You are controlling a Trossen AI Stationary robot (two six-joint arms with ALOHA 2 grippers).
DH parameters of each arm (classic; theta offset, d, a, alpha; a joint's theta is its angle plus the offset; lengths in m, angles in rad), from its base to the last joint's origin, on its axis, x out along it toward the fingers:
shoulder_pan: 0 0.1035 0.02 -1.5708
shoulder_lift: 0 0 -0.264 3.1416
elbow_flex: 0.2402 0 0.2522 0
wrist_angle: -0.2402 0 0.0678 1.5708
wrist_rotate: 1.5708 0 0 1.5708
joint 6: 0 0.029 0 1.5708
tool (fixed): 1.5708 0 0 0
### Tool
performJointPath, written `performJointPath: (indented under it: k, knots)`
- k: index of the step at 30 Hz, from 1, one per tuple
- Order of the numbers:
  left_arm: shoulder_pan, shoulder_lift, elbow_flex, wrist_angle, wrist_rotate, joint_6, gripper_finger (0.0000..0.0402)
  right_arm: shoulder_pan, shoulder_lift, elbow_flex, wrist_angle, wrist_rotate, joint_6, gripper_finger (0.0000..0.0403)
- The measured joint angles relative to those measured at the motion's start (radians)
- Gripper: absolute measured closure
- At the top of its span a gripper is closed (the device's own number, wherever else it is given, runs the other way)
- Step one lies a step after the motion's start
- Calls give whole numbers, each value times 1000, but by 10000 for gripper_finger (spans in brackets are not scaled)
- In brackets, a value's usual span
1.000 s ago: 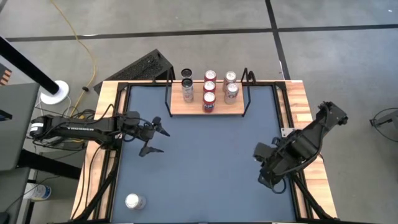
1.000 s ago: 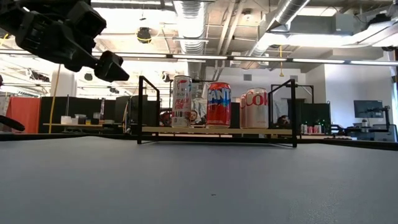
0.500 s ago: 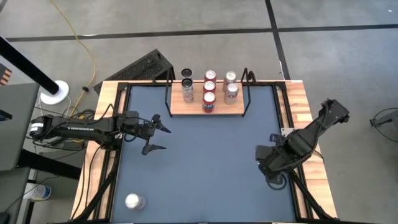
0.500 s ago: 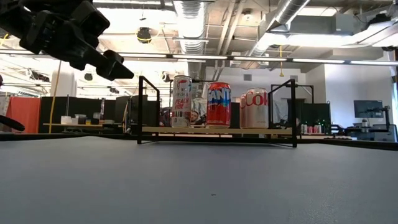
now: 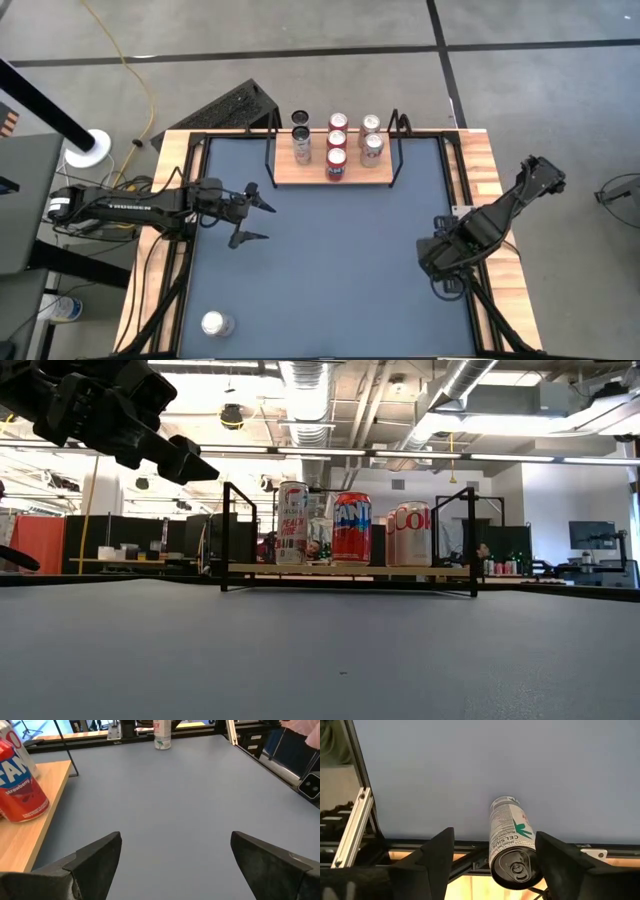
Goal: Place canned beverage on shelf
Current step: Put the black soda can on the shelf aligned with the other black soda can
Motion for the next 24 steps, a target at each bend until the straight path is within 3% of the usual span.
performJointPath:
  k: [10, 18, 24]
  knots:
    - [0, 0, 0, -10, 6, 42, 38, -19, 23, 1, 7, 12, -41, 136]
    - [0, 0, 0, -9, 5, 75, 38, -114, 230, 93, 0, -3, -360, 137]
    - [0, 0, 0, -13, 7, 81, 38, -117, 289, 92, 3, -76, -410, 137]
